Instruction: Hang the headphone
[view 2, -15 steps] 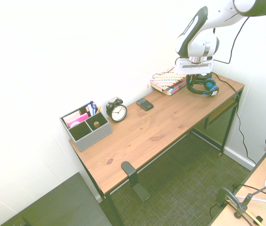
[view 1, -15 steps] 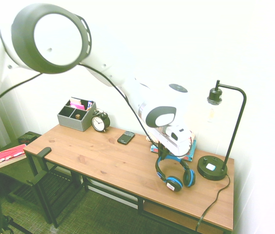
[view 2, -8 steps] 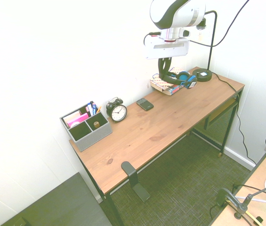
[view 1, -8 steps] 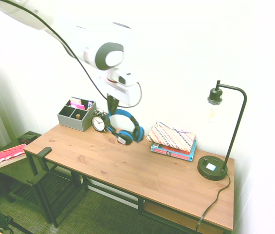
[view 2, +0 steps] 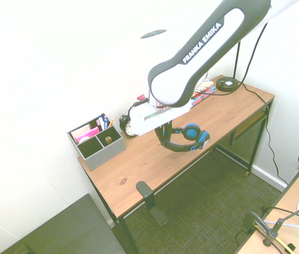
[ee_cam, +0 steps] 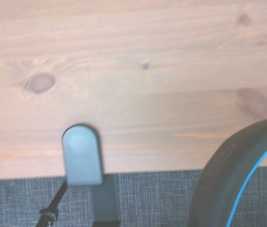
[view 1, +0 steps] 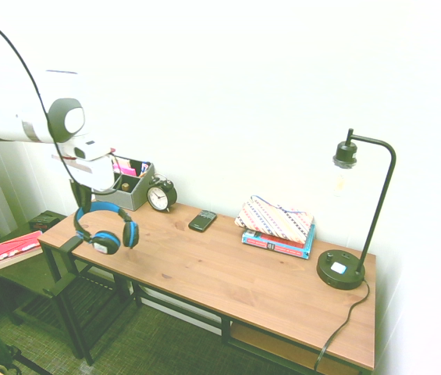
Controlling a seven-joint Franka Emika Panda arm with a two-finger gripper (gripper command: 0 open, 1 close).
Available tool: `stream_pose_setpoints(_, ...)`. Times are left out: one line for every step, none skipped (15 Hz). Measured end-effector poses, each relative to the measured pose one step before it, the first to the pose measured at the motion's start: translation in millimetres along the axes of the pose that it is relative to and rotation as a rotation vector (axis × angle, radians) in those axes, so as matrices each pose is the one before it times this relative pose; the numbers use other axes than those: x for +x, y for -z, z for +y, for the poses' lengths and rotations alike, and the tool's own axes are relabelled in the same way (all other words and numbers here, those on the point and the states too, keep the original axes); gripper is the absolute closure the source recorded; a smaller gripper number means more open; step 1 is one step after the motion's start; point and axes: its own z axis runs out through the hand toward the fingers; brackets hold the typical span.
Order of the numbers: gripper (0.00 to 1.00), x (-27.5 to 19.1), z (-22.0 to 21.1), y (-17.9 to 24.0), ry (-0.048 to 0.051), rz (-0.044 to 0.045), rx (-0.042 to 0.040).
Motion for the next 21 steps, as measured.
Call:
stream_pose_setpoints(1.0, -19.7, -0.62, -4.59, 0.00393, 0.00116, -0.00858)
stream_pose_setpoints(1.0, -16.52, 0.23, -5.6, 0.00358, 0.0084, 0.00142)
stream_pose_setpoints(1.0, -13.89, 0.58, -8.3, -0.00404, 0.01037, 0.0126)
stream_pose_setpoints(1.0, -12.65, 1.0, -12.02, -0.01462, 0.00809, 0.01305)
stream_pose_setpoints(1.0, -11.57, 0.46, -14.73, -0.00662, 0.01426, 0.00924)
stream_pose_setpoints(1.0, -13.11, 1.7, -17.55, -0.00002, 0.01998, 0.01066)
stream_pose_setpoints(1.0, -16.95, 4.04, -19.55, 0.00573, 0.01231, 0.00734)
stream_pose_setpoints(1.0, -17.7, 4.59, -17.23, 0.00392, 0.00642, -0.00325)
stream_pose_setpoints(1.0, -17.44, 3.89, -14.07, 0.0044, 0.00296, 0.00021)
stream_pose_setpoints(1.0, -15.51, 2.76, -11.87, 0.00665, -0.00099, 0.00239)
stream_pose_setpoints(1.0, -11.86, 0.18, -9.19, 0.00548, -0.00317, 0.00102)
stream_pose_setpoints(1.0, -7.39, -2.98, -7.16, 0.00017, -0.00394, 0.00524)
stream_pose_setpoints(1.0, -3.89, -5.78, -6.94, -0.00486, -0.00257, 0.01468)
stream_pose_setpoints(1.0, -1.52, -4.92, -9.21, -0.0048, -0.00076, 0.01135)
stream_pose_setpoints(1.0, -1.52, -1.46, -12.31, 0.00324, -0.00282, -0.00334)
stream_pose_setpoints(1.0, -1.78, 1.0, -14.01, 0.00245, -0.00503, -0.00841)
stream_pose_setpoints(1.0, -1.03, 0.87, -14.62, -0.00122, -0.00404, -0.01064)
stream_pose_setpoints(1.0, -1.69, -0.24, -13.5, 0.00078, -0.00386, -0.00728)
stream_pose_setpoints(1.0, -0.71, -2.25, -11.68, -0.00741, -0.00167, -0.00273)
stream_pose_setpoints(1.0, 0.56, -4.43, -8.88, -0.00768, 0.009, 0.00379)
stream_pose_setpoints(1.0, -1.49, -4.44, -5.06, -0.00401, 0.01167, 0.00542)
